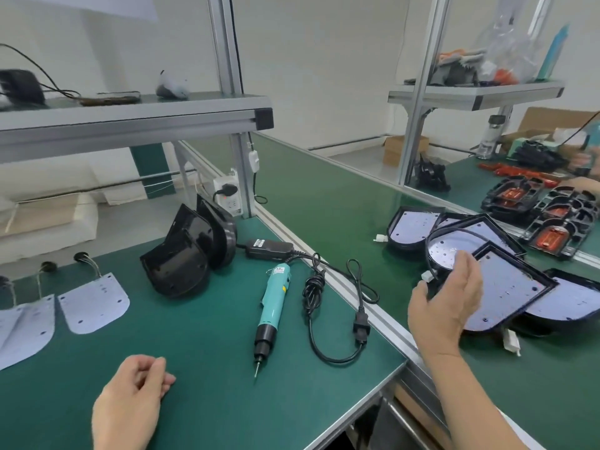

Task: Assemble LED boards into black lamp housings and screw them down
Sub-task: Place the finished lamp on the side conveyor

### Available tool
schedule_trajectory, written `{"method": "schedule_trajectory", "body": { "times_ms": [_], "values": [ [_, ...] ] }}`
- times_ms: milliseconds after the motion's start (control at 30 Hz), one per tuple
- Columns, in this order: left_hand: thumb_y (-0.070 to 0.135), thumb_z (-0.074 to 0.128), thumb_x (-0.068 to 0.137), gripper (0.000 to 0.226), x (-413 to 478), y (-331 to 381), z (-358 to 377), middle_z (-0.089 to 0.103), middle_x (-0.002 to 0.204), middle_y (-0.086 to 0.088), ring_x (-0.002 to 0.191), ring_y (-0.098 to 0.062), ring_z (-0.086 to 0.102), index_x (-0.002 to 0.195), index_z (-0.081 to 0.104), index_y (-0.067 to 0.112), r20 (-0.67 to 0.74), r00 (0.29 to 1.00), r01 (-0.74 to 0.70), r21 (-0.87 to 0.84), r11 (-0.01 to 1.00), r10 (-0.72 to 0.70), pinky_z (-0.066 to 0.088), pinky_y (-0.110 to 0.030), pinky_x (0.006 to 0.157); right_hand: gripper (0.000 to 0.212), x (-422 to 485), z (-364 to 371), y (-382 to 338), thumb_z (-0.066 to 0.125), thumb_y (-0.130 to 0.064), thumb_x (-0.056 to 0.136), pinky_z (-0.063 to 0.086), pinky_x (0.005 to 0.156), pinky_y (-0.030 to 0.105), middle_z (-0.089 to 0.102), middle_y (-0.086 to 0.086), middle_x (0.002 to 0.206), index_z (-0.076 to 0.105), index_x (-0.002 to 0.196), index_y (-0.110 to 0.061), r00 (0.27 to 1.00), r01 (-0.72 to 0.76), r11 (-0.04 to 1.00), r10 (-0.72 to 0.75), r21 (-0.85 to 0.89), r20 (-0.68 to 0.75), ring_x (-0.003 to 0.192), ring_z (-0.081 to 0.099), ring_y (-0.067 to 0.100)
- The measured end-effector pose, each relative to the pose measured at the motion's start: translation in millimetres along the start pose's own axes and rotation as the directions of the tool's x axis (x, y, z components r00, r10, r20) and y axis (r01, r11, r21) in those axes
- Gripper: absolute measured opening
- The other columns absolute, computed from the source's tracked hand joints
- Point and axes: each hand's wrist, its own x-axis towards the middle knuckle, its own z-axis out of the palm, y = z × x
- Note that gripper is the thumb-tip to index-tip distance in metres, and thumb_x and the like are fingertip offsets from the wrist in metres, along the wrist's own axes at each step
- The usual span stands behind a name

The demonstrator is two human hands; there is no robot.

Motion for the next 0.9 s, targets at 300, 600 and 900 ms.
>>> {"method": "schedule_trajectory", "body": {
  "times_ms": [300,600,900],
  "values": [
    [0.022,0.063,0.096,0.017,-10.0,6.6,-3.6,0.072,0.064,0.014,0.061,-0.007,0.068,0.079,0.061,0.022,-0.016,0.999,-0.029,0.046,0.999,0.030,0.053,-0.035,0.073,0.074,-91.4,46.8,-89.4,0.066,0.007,0.082,0.026,0.119,0.057,0.033,0.010,0.155,0.039,0.149,-0.007,0.923,0.255,0.937,-0.310,0.239,0.230,0.146,0.028,0.028],
    [0.020,0.062,0.096,0.018,-13.2,9.4,-5.8,0.072,0.066,0.011,0.059,-0.004,0.064,0.078,0.061,0.019,0.005,1.000,-0.018,0.012,1.000,0.018,0.048,-0.027,0.064,0.067,-187.7,87.5,-186.7,0.061,-0.004,0.084,0.024,0.121,0.043,0.039,0.008,0.151,0.043,0.148,-0.006,0.670,0.353,0.799,-0.579,0.487,0.464,0.141,0.036,0.026],
    [0.012,0.057,0.097,0.016,-3.4,8.9,-11.0,0.068,0.075,0.005,0.069,-0.002,0.061,0.086,0.059,0.023,-0.112,0.992,0.058,-0.031,0.998,-0.061,0.040,-0.013,0.055,0.057,-234.1,133.8,-227.0,0.051,-0.009,0.098,0.020,0.120,0.026,0.036,-0.002,0.151,0.034,0.152,-0.014,0.578,-0.041,0.884,-0.359,0.466,0.733,0.143,0.026,0.012]
  ]
}}
